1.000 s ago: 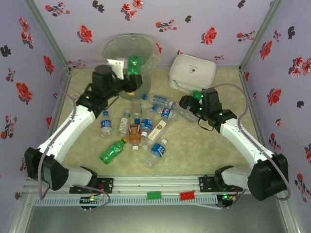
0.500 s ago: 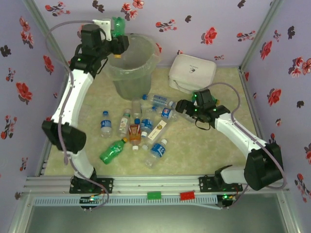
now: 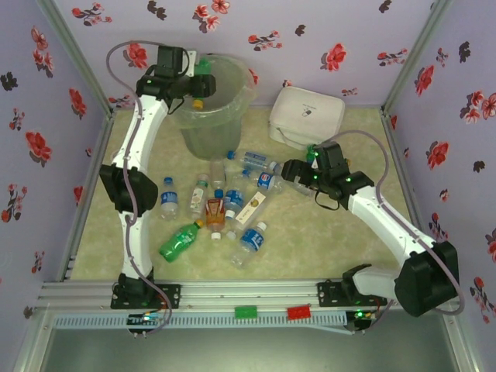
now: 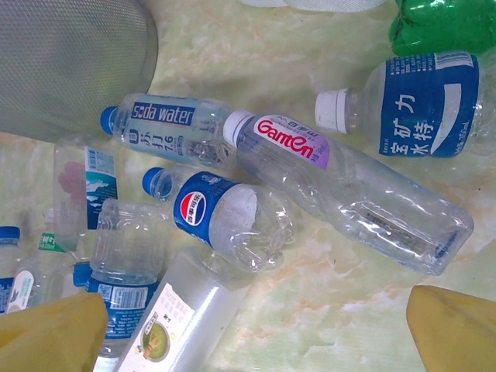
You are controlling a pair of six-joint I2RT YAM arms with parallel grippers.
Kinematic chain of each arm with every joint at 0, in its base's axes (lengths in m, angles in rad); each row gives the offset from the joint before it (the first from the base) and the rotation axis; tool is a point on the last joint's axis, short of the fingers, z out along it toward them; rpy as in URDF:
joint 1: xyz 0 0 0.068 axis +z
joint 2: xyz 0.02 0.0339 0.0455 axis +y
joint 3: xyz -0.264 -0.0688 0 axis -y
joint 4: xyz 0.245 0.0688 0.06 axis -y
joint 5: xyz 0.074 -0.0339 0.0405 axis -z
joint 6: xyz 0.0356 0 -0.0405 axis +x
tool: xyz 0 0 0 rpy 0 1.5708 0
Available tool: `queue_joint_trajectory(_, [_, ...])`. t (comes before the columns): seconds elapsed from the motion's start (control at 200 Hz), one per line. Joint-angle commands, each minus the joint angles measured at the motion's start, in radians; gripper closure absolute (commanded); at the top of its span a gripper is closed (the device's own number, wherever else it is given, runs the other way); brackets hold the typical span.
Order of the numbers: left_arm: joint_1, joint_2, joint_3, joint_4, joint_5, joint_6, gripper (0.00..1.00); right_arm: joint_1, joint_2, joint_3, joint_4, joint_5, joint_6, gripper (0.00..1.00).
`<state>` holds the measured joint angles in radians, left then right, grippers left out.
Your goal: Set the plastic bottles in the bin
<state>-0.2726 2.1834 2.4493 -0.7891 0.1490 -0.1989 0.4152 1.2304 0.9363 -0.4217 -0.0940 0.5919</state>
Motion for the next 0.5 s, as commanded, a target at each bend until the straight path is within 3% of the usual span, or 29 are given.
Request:
queue_joint_trajectory(0.0, [0.001,-0.025,0.051,-0.012,-0.006,0.013,0.08,0.004,-0.003,-0.014,-0.009,-0.020,-0.029,0.00])
queue_joint_trajectory(0.045, [-0.001,-0.037,0.050,-0.010,-0.006,0.014,0.01,0.004,0.004,-0.012,-0.005,-0.029,-0.031,0.00])
queue_joint_trajectory(0.285, [-0.017,-0.154,-0.002,0.006,-0.006,0.033,0.00,0.032,0.033,-0.019,0.050,-0.021,-0.086,0.00])
queue_joint_trajectory(0.495, [-0.039,-0.386,-0.319,0.155,-0.006,0.033,0.00,0.046,0.115,0.041,0.003,-0.018,-0.172,0.00])
